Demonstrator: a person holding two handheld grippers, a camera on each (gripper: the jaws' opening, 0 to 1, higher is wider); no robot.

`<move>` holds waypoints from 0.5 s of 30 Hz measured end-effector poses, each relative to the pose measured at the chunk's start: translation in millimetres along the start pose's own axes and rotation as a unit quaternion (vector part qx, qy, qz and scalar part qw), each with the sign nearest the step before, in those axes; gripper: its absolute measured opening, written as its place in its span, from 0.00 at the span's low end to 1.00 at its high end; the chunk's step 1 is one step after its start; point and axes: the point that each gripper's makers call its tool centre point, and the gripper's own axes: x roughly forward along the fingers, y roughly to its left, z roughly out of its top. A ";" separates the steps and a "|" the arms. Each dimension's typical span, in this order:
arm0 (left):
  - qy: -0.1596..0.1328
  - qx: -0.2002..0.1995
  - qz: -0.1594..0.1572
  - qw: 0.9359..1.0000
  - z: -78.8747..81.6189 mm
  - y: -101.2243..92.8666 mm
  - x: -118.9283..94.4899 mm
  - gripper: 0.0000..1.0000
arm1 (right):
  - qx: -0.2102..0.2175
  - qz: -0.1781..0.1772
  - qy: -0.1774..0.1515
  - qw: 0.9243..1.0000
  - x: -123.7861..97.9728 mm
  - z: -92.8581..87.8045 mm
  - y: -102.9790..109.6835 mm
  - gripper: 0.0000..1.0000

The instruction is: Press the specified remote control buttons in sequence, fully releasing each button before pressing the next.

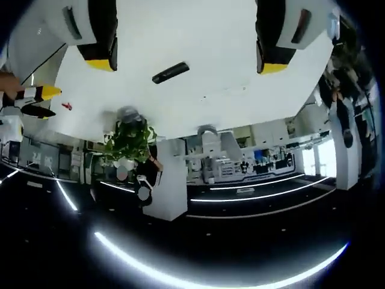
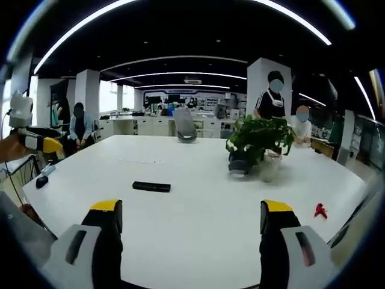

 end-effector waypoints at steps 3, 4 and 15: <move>-0.003 0.001 0.015 1.000 -8.4 -0.1 -13.1 0.98 | 0.002 0.004 0.004 1.000 0.3 -1.5 0.9 0.97; -0.002 0.004 0.018 1.000 -13.3 -0.9 -18.2 0.97 | 0.002 0.005 0.005 1.000 0.3 -1.7 1.2 0.96; -0.008 0.002 0.081 0.997 -40.3 6.7 -49.9 0.90 | -0.002 -0.001 0.013 1.000 1.5 -4.4 -0.7 0.95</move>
